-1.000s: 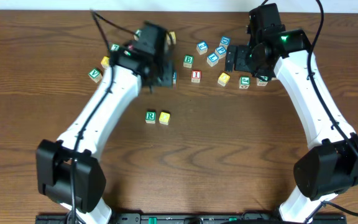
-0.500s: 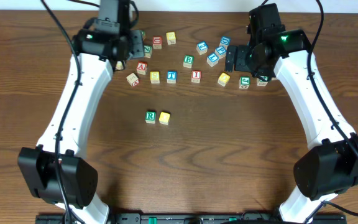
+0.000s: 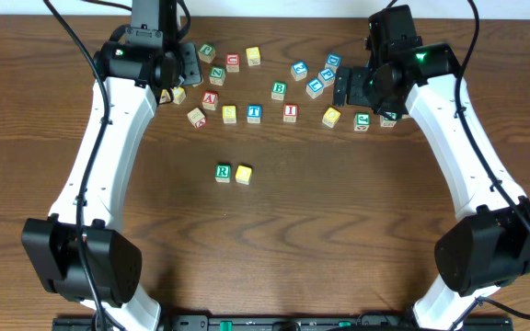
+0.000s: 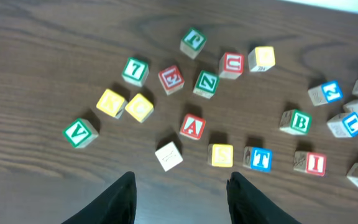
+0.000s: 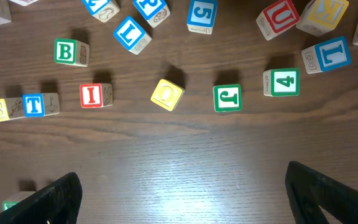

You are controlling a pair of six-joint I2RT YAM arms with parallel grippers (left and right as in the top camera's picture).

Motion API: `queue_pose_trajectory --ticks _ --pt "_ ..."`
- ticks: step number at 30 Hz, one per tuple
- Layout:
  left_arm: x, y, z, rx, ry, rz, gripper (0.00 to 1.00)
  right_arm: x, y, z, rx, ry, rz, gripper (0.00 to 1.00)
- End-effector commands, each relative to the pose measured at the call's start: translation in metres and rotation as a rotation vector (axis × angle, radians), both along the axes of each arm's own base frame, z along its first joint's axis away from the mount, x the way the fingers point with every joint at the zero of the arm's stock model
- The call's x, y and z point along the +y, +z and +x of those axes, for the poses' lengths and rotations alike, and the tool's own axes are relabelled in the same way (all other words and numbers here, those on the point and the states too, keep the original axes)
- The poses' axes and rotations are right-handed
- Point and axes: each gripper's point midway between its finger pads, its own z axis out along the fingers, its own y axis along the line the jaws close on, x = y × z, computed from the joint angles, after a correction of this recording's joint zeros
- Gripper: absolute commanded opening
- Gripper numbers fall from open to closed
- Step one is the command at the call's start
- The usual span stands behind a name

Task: Spell out ROBOT
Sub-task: 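Move the right gripper over the green B block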

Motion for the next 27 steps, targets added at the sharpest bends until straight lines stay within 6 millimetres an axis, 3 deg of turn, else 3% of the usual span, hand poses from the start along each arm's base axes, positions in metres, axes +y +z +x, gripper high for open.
queue_pose_trajectory --ticks 1,6,11,14,24,27 --pt "0.005 -0.003 -0.003 0.019 0.004 0.019 0.47 0.003 -0.002 0.001 0.003 -0.001 -0.002 0.99" --pt "0.007 -0.005 -0.006 0.035 0.008 0.021 0.47 0.003 -0.002 0.001 0.003 -0.001 -0.002 0.99" --pt "0.024 -0.006 -0.006 0.042 0.045 0.021 0.47 0.004 -0.001 0.002 -0.002 0.0 0.003 0.99" --pt "0.033 -0.006 -0.006 0.046 0.063 0.021 0.47 0.008 0.006 0.016 -0.065 0.0 0.021 0.99" --pt "0.036 -0.007 -0.007 0.051 0.061 0.032 0.47 0.065 0.029 0.041 -0.192 0.142 0.252 0.98" --pt "0.047 -0.007 -0.007 0.05 0.093 0.064 0.47 0.079 0.03 0.046 -0.213 0.144 0.271 0.94"
